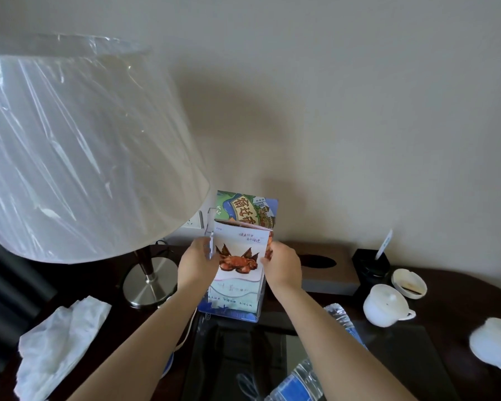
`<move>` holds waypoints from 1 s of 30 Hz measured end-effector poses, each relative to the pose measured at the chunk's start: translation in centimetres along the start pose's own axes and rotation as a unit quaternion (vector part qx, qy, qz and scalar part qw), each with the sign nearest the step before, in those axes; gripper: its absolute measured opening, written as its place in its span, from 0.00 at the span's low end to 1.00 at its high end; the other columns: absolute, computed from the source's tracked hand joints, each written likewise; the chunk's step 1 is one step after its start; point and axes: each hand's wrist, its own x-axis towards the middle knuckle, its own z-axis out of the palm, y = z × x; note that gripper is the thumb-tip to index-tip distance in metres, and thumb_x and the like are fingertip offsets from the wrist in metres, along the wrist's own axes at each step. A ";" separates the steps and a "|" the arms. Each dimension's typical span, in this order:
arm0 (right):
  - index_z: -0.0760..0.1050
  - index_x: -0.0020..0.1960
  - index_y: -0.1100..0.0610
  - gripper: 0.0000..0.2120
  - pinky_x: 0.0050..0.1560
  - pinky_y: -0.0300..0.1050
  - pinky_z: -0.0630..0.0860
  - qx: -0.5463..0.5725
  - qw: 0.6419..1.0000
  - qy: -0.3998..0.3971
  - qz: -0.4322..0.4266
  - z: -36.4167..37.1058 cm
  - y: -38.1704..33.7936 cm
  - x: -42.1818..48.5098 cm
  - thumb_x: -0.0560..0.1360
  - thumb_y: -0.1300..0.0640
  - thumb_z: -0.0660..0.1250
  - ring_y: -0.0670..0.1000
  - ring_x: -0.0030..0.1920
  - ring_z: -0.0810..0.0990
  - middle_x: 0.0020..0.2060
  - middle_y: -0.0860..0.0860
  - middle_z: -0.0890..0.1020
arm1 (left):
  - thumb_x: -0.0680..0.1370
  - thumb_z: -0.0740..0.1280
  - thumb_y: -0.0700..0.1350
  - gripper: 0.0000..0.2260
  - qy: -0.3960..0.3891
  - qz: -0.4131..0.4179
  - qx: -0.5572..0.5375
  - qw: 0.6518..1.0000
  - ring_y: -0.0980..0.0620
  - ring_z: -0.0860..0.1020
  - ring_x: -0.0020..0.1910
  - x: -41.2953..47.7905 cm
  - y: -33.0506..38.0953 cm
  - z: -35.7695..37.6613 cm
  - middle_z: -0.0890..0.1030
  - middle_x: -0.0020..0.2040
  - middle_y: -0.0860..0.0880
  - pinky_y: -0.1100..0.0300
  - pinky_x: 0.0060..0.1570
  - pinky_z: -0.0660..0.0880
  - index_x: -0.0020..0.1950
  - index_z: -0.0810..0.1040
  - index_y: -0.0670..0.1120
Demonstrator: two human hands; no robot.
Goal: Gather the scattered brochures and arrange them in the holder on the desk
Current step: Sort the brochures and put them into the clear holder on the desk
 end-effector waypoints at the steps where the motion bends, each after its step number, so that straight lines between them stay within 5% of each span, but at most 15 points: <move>1: 0.76 0.49 0.57 0.04 0.43 0.45 0.78 0.010 1.000 -0.001 0.010 0.1 -0.1 0.2 0.75 0.58 0.68 0.52 0.48 0.82 0.47 0.51 0.84 | 0.77 0.65 0.43 0.19 -0.005 0.004 -0.001 1.000 0.52 0.77 0.48 0.2 0.2 0.1 0.80 0.59 0.47 0.62 0.43 0.70 0.67 0.72 0.46; 6: 0.71 0.60 0.54 0.12 0.46 0.53 0.82 0.059 0.997 0.041 -0.010 0.2 -0.8 0.1 0.77 0.57 0.66 0.53 0.51 0.83 0.52 0.52 0.84 | 0.76 0.58 0.35 0.24 0.000 0.036 -0.010 0.999 0.58 0.75 0.38 0.4 0.9 0.3 0.80 0.59 0.48 0.69 0.28 0.67 0.71 0.68 0.51; 10: 0.74 0.56 0.54 0.07 0.44 0.52 0.82 0.047 0.997 0.031 -0.046 0.3 -0.4 -0.2 0.79 0.59 0.62 0.52 0.49 0.83 0.50 0.50 0.84 | 0.75 0.56 0.33 0.30 -0.021 0.048 0.059 0.997 0.57 0.75 0.30 0.4 0.3 0.1 0.79 0.61 0.48 0.69 0.21 0.66 0.74 0.64 0.54; 18: 0.72 0.66 0.51 0.16 0.48 0.44 0.78 0.051 0.994 -0.045 -0.090 -2.1 0.8 -1.0 0.79 0.58 0.63 0.50 0.54 0.81 0.55 0.49 0.82 | 0.76 0.59 0.35 0.33 -0.093 0.022 0.141 0.985 0.54 0.78 0.39 -1.3 0.7 0.2 0.75 0.64 0.45 0.61 0.30 0.74 0.78 0.54 0.53; 22: 0.70 0.69 0.52 0.18 0.55 0.46 0.77 0.062 0.996 -0.009 -0.068 -4.0 4.6 -4.4 0.79 0.59 0.61 0.50 0.55 0.80 0.54 0.49 0.81 | 0.74 0.59 0.35 0.27 -0.025 0.045 0.097 0.994 0.47 0.77 0.55 -5.8 1.2 1.7 0.75 0.64 0.46 0.58 0.43 0.74 0.73 0.64 0.50; 24: 0.74 0.66 0.56 0.15 0.55 0.43 0.77 0.069 0.996 0.029 -0.044 -4.8 7.9 -7.3 0.80 0.60 0.60 0.50 0.54 0.81 0.53 0.50 0.82 | 0.74 0.59 0.35 0.23 -0.029 0.049 0.068 0.996 0.47 0.78 0.54 -9.2 0.7 3.4 0.78 0.59 0.48 0.58 0.47 0.74 0.68 0.70 0.50; 30: 0.78 0.54 0.56 0.09 0.51 0.47 0.79 0.031 0.992 0.015 0.121 -7.0 18.3 -16.3 0.80 0.57 0.60 0.50 0.50 0.81 0.49 0.51 0.83 | 0.75 0.63 0.36 0.10 -0.237 -0.046 0.010 0.970 0.53 0.78 0.38 -20.8 -1.8 10.3 0.80 0.41 0.49 0.69 0.35 0.70 0.50 0.80 0.47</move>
